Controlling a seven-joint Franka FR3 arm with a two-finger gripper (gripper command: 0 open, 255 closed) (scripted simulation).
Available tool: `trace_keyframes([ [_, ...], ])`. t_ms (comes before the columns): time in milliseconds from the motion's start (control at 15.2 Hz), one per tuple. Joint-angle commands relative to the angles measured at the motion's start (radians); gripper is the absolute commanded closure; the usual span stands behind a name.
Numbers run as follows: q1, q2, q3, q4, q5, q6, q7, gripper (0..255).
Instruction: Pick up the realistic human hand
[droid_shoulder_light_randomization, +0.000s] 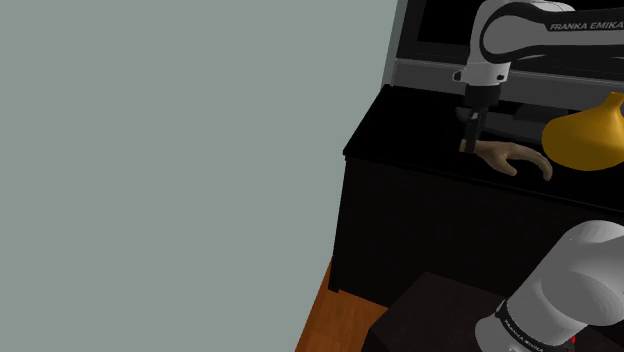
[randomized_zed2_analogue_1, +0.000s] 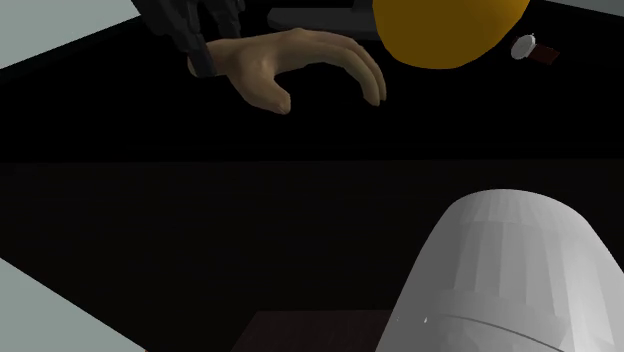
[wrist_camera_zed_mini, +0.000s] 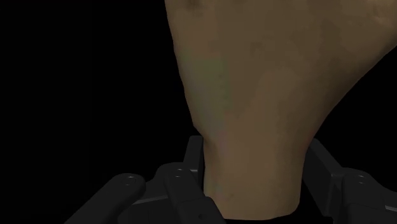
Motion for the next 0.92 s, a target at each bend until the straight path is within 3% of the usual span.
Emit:
trace_keyframes([
  [0, 0.001, 0.003, 0.003, 0.027, 0.002, -0.024, -0.002, 255],
  [858, 0.006, 0.041, 0.014, 0.208, 0.012, -0.166, -0.019, 255],
])
